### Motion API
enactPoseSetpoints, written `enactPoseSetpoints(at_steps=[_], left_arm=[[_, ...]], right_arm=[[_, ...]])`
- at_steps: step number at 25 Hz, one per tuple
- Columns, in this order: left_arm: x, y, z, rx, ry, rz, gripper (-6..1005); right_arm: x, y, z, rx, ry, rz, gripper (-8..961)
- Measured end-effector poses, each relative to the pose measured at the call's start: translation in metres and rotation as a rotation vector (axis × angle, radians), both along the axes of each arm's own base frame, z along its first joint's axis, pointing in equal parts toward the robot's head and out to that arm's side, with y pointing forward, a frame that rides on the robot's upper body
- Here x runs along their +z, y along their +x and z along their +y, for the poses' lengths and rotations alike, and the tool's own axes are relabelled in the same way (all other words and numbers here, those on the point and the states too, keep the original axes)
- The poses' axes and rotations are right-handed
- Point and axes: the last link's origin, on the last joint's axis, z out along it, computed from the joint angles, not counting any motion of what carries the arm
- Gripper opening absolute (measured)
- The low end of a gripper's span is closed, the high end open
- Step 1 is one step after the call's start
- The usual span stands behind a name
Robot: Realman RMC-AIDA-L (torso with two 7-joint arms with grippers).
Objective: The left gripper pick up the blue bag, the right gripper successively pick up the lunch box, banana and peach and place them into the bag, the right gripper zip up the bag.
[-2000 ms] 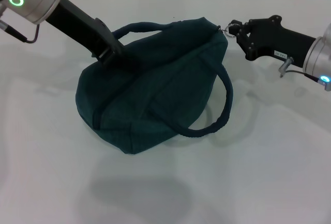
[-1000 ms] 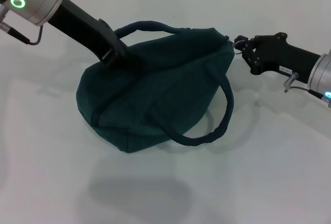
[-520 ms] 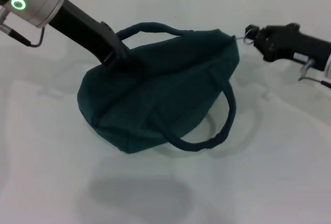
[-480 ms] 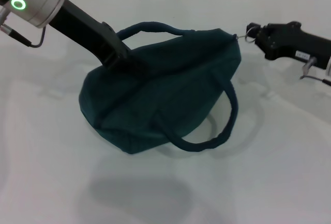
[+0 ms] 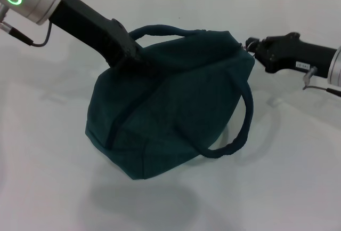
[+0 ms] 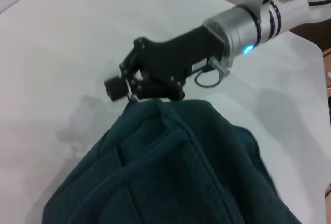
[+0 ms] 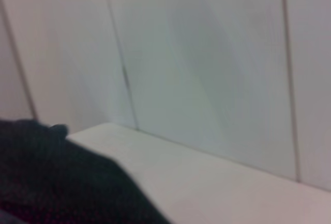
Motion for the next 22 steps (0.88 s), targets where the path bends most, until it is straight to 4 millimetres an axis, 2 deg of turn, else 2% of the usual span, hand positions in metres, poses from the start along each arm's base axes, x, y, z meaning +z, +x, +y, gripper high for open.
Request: enactPoseSetpoints(at_steps=[5,9,11,13,14,15,19,22], left_arm=[[-0.001,-0.003,0.000,0.017,-0.004,-0.003,52],[0.000,-0.007,0.001,0.038,0.012,-0.031,56],[0.002,-0.007,0.002,0.038,0.023,-0.049,95],[0.004,-0.007,0.003,0.034,0.034,-0.070,135],[0.005,-0.007,0.003,0.035,0.041,-0.081,155],[0.006,-0.008,0.004,0.035,0.046,-0.090,174],[0.007,-0.008,0.004,0.030,0.060,-0.124,253],[0.008,-0.006,0.003,0.016,0.063,-0.154,355]], right_arm=[[0.005,-0.004,-0.007,0.018,-0.065,0.053,94],[0.024,0.000,-0.010,0.006,-0.076,0.104,95],[0.037,0.007,-0.011,-0.021,-0.066,0.130,95],[0.051,0.014,-0.012,-0.048,-0.057,0.155,157],[0.051,0.014,-0.012,-0.048,-0.057,0.155,189],[0.065,0.018,-0.013,-0.064,-0.059,0.186,220],[0.081,0.020,-0.012,-0.087,-0.076,0.220,340],[0.087,0.016,-0.010,-0.112,-0.107,0.254,428]])
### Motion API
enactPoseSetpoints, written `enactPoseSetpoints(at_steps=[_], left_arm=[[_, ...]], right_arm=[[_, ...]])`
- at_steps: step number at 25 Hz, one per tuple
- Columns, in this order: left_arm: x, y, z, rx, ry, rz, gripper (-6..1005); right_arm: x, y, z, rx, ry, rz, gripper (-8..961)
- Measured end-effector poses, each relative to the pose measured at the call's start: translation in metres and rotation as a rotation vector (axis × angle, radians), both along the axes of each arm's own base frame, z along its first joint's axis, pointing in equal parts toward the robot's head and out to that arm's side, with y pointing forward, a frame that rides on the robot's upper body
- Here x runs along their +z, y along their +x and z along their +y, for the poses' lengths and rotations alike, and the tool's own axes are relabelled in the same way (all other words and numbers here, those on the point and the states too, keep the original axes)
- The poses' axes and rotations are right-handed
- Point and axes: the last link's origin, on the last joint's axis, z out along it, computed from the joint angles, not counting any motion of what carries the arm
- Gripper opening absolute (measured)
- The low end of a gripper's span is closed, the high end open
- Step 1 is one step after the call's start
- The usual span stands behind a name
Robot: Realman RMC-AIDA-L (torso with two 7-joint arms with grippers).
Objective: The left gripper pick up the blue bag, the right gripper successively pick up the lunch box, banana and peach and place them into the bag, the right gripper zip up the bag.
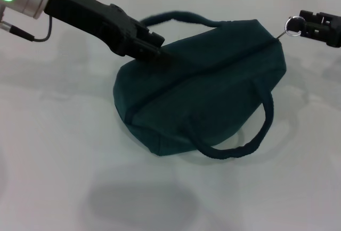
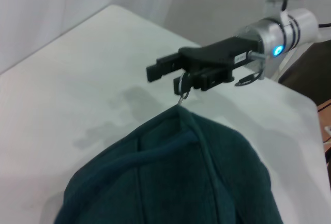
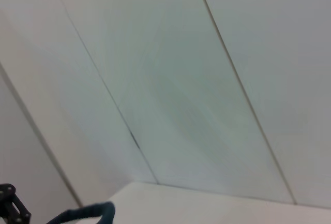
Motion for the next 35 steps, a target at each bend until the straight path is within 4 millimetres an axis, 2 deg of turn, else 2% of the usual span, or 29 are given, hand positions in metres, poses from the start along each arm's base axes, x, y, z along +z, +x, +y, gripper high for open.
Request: enactPoseSetpoints(at_steps=[3,8,17,22,27,32,33,35], left_arm=[[0.001,0.000,-0.001,-0.010,0.003,-0.019,457],[0.002,-0.002,-0.002,-0.012,0.007,-0.036,554],[0.001,-0.004,-0.002,-0.024,0.018,-0.041,580],[0.003,-0.003,-0.001,-0.047,0.036,-0.063,601],[0.017,-0.009,-0.002,-0.099,0.166,-0.241,623],[0.031,-0.030,-0.014,-0.119,0.282,-0.396,644],[0.032,-0.035,-0.017,-0.117,0.296,-0.415,648],[0.033,-0.044,-0.024,-0.115,0.320,-0.442,656]], right_arm=[[-0.003,0.000,0.004,-0.072,-0.088,-0.009,516],[-0.005,0.013,0.005,-0.222,-0.221,-0.089,621],[0.026,0.009,-0.006,-0.207,-0.308,-0.018,622],[0.038,0.010,-0.008,-0.143,-0.208,0.036,621],[0.041,-0.016,-0.019,0.176,0.010,0.129,619],[0.039,-0.052,-0.032,0.412,0.014,0.144,615],[0.036,-0.065,-0.033,0.473,0.000,0.132,614],[0.033,-0.074,-0.032,0.511,-0.009,0.117,613]])
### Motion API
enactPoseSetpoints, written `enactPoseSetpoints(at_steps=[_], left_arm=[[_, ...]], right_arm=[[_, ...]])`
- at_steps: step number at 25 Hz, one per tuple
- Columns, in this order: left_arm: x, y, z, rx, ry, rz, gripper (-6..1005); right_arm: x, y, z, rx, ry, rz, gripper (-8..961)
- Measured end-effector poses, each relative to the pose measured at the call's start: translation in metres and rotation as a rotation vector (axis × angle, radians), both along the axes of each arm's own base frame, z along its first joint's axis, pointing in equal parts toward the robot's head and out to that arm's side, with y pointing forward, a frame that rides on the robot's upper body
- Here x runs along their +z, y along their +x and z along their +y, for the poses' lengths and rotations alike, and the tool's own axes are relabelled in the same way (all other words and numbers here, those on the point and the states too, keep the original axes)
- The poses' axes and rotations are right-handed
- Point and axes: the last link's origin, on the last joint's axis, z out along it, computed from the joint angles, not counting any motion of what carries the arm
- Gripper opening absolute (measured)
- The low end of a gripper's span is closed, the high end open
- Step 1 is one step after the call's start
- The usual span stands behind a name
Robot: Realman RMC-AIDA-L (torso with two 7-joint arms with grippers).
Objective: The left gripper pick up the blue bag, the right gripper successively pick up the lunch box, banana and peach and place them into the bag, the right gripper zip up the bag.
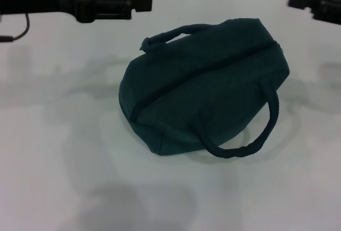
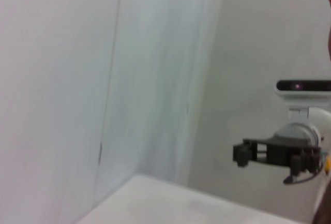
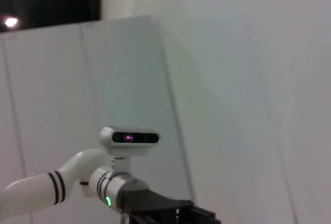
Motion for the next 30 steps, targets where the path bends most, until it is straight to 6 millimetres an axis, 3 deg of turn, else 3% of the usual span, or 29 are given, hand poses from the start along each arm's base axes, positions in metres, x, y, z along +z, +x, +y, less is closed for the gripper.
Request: enactPoseSetpoints(at_steps=[3,6,14,22,30], left_arm=[[-0.001,-0.017,-0.014,-0.013,0.060,-0.049,669],[-0.007,-0.033,-0.025,-0.030,0.117,-0.102,886],[-0.028,-0.059,-0.034,-0.011,0.129,-0.156,889],[-0.038,-0.068,-0.041,0.006,0.095,-0.149,890],[-0.044,-0.068,-0.042,0.009,0.068,-0.132,889]], right_arm=[[-0.011,-0.016,0.008,0.039,-0.010,-0.046,621],[-0.024,-0.024,0.016,0.043,-0.031,-0.108,665],[-0.048,-0.036,0.022,0.075,-0.043,-0.186,850],[-0.062,-0.035,0.014,0.093,-0.078,-0.200,857],[-0.063,-0.028,0.011,0.073,-0.089,-0.202,856]])
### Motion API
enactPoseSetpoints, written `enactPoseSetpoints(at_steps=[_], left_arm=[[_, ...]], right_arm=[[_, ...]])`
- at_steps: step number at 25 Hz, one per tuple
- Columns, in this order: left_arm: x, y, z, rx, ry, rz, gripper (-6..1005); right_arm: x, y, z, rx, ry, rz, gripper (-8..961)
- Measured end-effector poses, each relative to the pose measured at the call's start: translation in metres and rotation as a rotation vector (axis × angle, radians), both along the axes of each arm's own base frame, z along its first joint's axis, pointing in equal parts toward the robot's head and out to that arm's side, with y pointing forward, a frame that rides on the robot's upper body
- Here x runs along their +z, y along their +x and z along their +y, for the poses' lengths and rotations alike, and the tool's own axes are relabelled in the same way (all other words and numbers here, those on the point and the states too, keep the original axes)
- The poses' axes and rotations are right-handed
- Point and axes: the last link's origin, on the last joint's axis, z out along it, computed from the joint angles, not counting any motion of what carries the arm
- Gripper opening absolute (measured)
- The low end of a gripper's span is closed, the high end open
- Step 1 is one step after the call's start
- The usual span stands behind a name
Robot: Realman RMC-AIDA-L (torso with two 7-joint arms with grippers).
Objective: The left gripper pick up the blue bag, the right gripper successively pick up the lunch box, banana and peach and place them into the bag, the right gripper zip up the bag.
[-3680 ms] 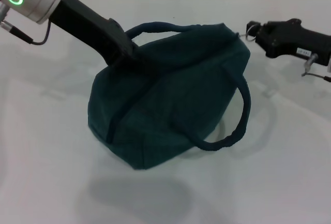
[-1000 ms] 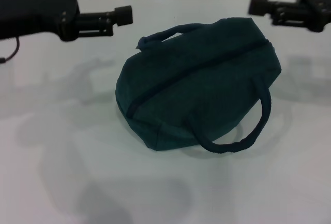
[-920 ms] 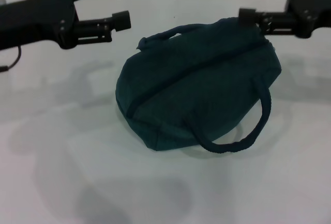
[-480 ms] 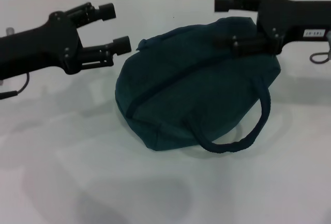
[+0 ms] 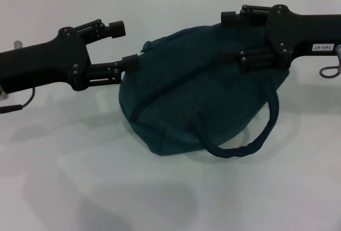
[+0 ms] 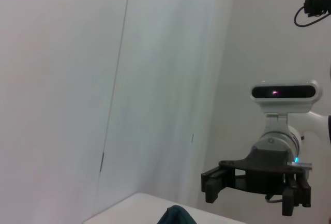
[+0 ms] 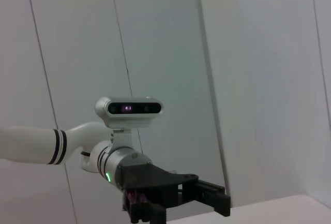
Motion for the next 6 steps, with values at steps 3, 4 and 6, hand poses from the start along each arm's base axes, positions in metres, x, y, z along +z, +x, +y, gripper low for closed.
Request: enactPoseSetpoints(at_steps=[3,4,6], left_arm=[[-0.0007,0.0004,0.0001,-0.001,-0.002,0.001,889],[-0.0008,0.0004,0.0001,-0.001,-0.003,0.001,889],[-0.0010,0.0003,0.0000,-0.001,-0.003,0.001,889]], right_arm=[[-0.0003,0.0018,-0.0003,-0.007,-0.002,0.000,857],[-0.0004,0.0022,-0.0004,-0.009,-0.003,0.000,857],[-0.0007,0.0029,-0.0007,-0.012,-0.006,0.001,857]])
